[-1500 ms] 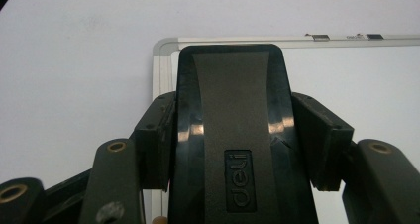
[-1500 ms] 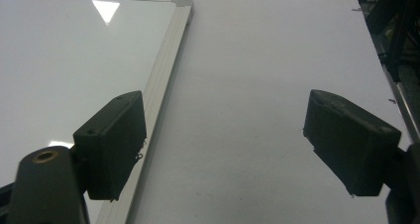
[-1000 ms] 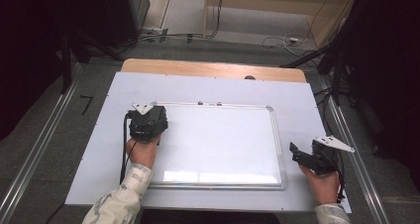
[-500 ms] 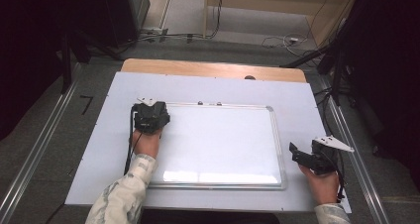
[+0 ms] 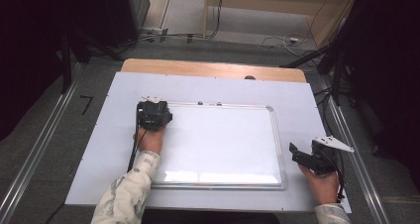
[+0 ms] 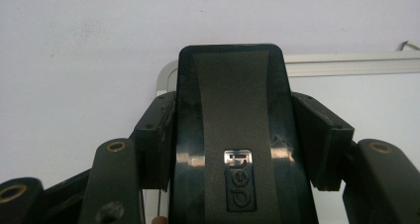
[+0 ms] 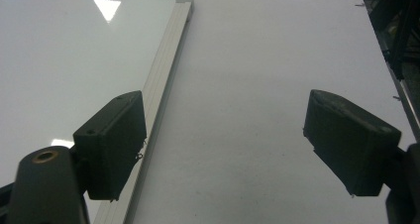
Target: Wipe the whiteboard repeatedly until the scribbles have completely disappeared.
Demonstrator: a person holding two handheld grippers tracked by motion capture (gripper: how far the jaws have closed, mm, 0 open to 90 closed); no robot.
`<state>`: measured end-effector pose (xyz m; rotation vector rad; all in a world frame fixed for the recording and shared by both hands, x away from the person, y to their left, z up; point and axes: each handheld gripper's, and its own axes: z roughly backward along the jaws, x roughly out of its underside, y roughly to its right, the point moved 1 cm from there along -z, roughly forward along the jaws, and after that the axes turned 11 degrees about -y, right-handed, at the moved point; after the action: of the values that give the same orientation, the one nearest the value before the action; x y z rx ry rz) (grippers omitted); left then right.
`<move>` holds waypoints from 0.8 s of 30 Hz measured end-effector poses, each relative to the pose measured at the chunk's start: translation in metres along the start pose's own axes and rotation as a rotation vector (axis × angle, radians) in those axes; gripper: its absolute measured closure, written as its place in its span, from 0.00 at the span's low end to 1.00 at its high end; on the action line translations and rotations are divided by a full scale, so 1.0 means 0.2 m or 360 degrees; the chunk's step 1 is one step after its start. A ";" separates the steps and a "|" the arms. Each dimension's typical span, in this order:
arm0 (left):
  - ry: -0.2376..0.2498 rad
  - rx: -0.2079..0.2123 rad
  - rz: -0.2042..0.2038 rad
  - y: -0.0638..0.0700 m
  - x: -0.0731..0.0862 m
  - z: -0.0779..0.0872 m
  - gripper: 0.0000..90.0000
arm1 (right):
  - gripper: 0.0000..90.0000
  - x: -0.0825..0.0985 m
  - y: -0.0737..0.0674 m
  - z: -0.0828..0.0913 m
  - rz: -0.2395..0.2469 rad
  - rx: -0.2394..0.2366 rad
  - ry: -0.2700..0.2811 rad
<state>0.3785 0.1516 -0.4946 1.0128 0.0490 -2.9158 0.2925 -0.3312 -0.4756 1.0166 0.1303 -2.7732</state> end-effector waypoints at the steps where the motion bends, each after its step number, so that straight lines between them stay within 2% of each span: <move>1: -0.0010 -0.0003 -0.0007 0.00 0.00 -0.01 0.45 | 0.17 0.00 0.00 0.00 -0.0001 0.0000 -0.0001; 6: -0.0011 0.0023 -0.0019 0.00 0.01 -0.02 0.43 | 0.17 0.00 0.00 0.00 -0.0001 -0.0001 -0.0001; 9: -0.0023 0.0054 -0.0034 0.00 0.01 -0.01 0.35 | 0.17 0.00 0.00 0.00 -0.0001 0.0002 -0.0003; 11: 0.0001 0.0056 -0.0048 0.00 0.02 0.00 0.31 | 0.17 0.00 0.00 0.00 0.0001 0.0004 -0.0002; 19: 0.0127 0.0206 0.0026 -0.04 0.05 0.11 0.28 | 0.17 0.00 0.00 0.00 0.0001 0.0006 -0.0001; 24: 0.0185 0.0283 0.0013 -0.07 0.07 0.19 0.27 | 0.17 0.00 0.00 0.00 0.0000 0.0005 -0.0001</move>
<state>0.3440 0.1637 -0.4731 1.2039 -0.2132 -2.8917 0.2930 -0.3301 -0.4757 1.0161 0.1262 -2.7744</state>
